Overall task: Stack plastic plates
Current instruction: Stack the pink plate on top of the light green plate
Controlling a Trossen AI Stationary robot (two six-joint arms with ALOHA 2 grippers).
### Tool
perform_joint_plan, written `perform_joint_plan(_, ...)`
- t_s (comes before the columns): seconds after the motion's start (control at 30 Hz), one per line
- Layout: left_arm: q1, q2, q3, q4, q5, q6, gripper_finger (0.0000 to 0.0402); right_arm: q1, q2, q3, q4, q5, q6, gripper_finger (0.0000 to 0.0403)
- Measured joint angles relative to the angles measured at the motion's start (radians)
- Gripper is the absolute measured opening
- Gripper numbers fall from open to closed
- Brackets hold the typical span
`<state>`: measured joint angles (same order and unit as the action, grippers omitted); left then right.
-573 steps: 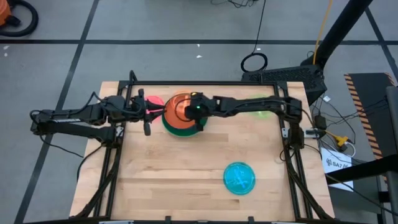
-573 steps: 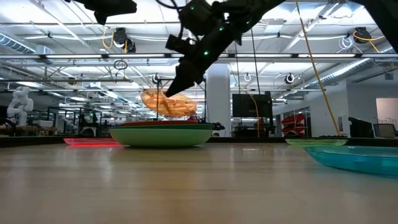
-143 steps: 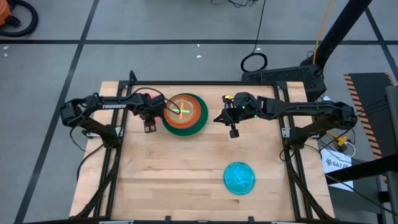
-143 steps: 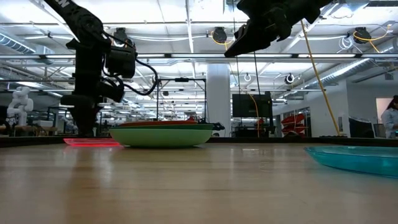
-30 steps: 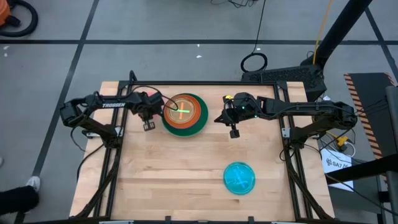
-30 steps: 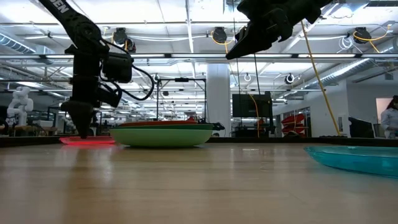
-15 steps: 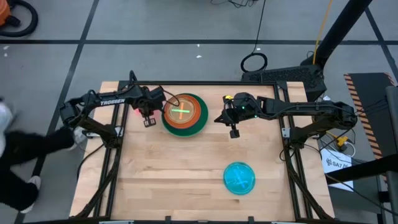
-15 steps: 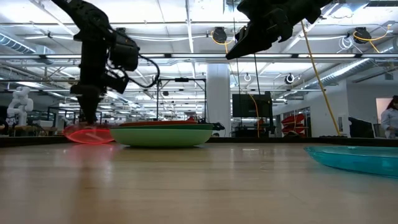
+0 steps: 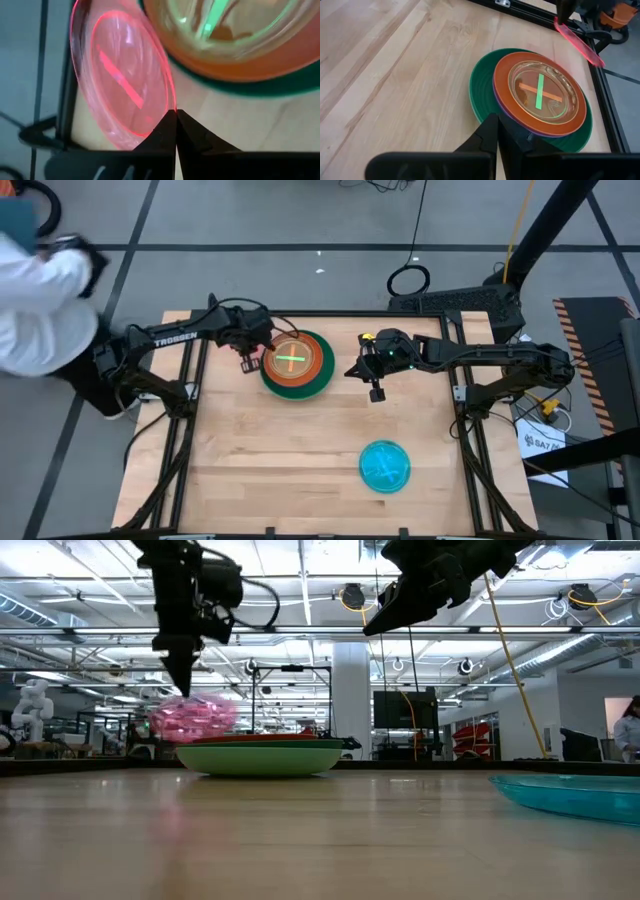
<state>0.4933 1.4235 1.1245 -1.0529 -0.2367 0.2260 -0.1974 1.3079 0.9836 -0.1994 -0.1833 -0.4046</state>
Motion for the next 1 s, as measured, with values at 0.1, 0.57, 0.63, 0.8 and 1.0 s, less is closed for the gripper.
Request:
perform_joint_plan(0.1,-0.053,0.000,0.050,0.008,0.021,-0.020,0.0003,0.000,0.000,0.000,0.000,0.000,0.000,0.0006)
perform_joint_plan(0.57,-0.330,0.020,0.081,0.150,0.100,-0.151,0.0003,0.000,0.000,0.000,0.000,0.000,0.000,0.0006)
perform_joint_plan(0.63,-0.346,0.032,0.082,0.164,0.097,-0.168,0.0003,0.000,0.000,0.000,0.000,0.000,0.000,0.0006)
perform_joint_plan(0.8,-0.358,0.056,0.083,0.184,0.062,-0.194,0.0003,0.000,0.000,0.000,0.001,0.000,0.000,0.0006)
perform_joint_plan(1.0,-0.332,0.088,0.080,0.171,0.022,-0.210,0.0024,0.000,0.001,0.000,0.000,0.000,0.002,0.0006)
